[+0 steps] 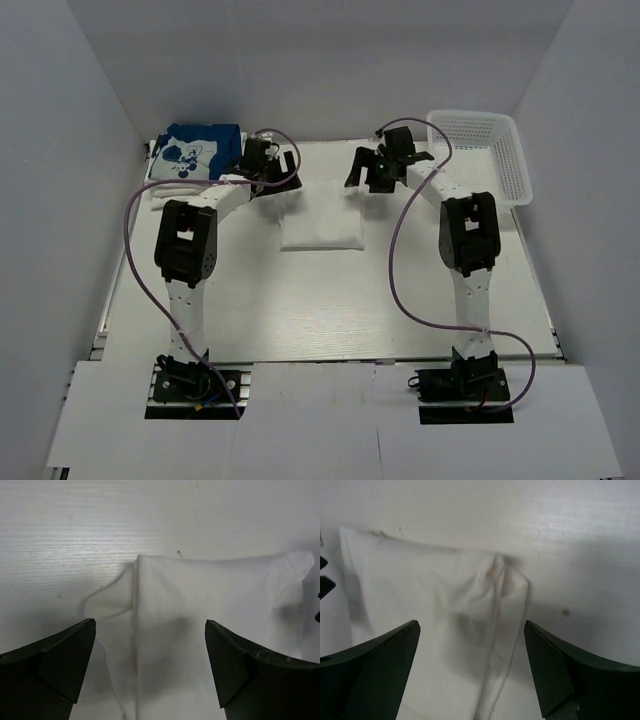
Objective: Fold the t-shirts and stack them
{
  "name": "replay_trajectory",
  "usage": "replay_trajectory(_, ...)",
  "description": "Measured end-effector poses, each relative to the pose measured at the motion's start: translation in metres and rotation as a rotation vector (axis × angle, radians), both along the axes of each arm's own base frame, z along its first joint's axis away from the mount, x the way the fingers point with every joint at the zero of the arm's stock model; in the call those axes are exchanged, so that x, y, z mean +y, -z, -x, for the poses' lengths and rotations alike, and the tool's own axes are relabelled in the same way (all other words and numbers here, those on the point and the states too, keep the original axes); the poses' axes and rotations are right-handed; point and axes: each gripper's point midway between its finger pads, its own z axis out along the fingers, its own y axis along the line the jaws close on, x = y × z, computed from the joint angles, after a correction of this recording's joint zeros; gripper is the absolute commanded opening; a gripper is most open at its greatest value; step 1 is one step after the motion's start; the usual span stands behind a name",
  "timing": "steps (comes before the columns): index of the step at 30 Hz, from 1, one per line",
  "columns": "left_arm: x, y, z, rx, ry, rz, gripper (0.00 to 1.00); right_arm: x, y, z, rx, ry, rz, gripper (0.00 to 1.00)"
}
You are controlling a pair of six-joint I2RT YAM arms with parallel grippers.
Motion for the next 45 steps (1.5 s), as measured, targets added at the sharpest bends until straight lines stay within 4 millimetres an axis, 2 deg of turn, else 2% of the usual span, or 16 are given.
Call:
replay_trajectory(2,-0.002,0.007,0.01,0.016,0.044,-0.018,1.0,-0.004,-0.003,0.018,0.01,-0.003,0.003,0.91)
replay_trajectory(5,-0.008,0.014,0.021,0.037,0.11,-0.032,1.0,-0.013,-0.02,0.046,0.0,-0.004,0.001,0.91)
replay_trajectory(9,-0.016,0.016,0.027,0.041,0.172,-0.021,1.0,-0.02,-0.051,0.069,-0.063,-0.002,-0.005,0.91)
replay_trajectory(12,-0.02,0.025,0.031,0.054,0.214,-0.021,1.0,-0.027,-0.062,0.081,-0.1,0.006,0.0,0.91)
replay_trajectory(15,-0.024,0.041,0.036,0.088,0.246,-0.026,1.0,-0.033,-0.063,0.09,-0.109,0.009,0.011,0.91)
replay_trajectory(22,-0.025,0.043,0.036,0.084,0.261,-0.045,1.0,-0.049,-0.045,0.116,-0.074,0.024,0.059,0.91)
replay_trajectory(23,-0.026,0.043,0.036,0.085,0.269,-0.045,0.96,-0.05,-0.045,0.12,-0.074,0.025,0.061,0.91)
replay_trajectory(24,-0.028,0.043,0.036,0.085,0.278,-0.043,0.85,-0.052,-0.046,0.124,-0.078,0.026,0.061,0.91)
replay_trajectory(27,-0.042,0.046,0.034,0.087,0.344,0.003,0.63,-0.056,-0.052,0.132,-0.102,0.031,0.059,0.91)
replay_trajectory(28,-0.049,0.047,0.034,0.082,0.37,0.027,0.52,-0.058,-0.053,0.135,-0.109,0.037,0.063,0.91)
replay_trajectory(30,-0.06,0.05,0.036,0.08,0.416,0.08,0.44,-0.062,-0.056,0.138,-0.121,0.047,0.071,0.91)
replay_trajectory(34,-0.08,0.053,0.045,0.095,0.495,0.19,0.0,-0.073,-0.056,0.143,-0.146,0.069,0.096,0.91)
replay_trajectory(38,-0.094,0.051,0.061,0.099,0.571,0.312,0.0,-0.082,-0.051,0.148,-0.143,0.089,0.118,0.91)
replay_trajectory(41,-0.097,0.049,0.07,0.108,0.61,0.378,0.0,-0.086,-0.047,0.152,-0.14,0.098,0.129,0.91)
replay_trajectory(45,-0.097,0.037,0.072,0.086,0.652,0.373,0.0,-0.089,-0.043,0.156,-0.137,0.104,0.134,0.91)
